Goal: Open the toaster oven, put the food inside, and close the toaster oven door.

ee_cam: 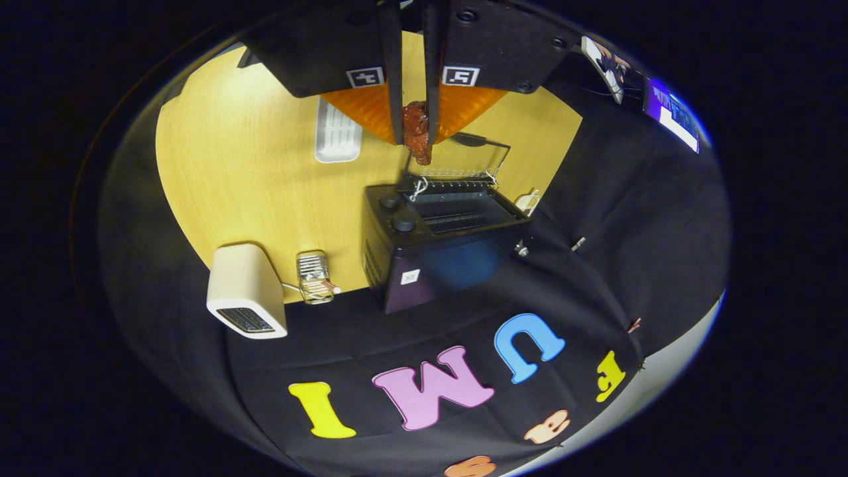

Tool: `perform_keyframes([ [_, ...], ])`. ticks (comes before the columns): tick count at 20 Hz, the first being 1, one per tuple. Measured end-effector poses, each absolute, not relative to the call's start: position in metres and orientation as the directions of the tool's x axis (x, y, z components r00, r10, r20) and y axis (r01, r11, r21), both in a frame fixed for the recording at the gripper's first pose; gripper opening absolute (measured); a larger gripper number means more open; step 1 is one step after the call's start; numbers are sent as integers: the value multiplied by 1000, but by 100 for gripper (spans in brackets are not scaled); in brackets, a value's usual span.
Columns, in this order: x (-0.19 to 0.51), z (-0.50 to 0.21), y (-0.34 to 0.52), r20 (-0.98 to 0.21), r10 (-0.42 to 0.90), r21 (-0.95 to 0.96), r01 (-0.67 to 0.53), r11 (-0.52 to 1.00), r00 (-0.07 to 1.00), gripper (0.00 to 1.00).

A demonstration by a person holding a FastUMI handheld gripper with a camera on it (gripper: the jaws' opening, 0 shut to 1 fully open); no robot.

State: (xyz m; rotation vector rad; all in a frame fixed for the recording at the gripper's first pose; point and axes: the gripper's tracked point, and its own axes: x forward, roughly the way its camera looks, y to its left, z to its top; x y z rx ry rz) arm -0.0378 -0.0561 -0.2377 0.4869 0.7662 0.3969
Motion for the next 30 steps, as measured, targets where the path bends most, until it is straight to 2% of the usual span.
perform_keyframes([
  [6, -31, -221, 29, -508, 473, 578, -123, 807, 720, 17],
  [14, 23, -264, 129, -524, 421, 601, -30, 799, 741, 17],
  [24, 126, -305, 139, -514, 283, 733, 243, 636, 810, 17],
  [30, 148, -336, 161, -508, 300, 787, 294, 542, 807, 17],
])
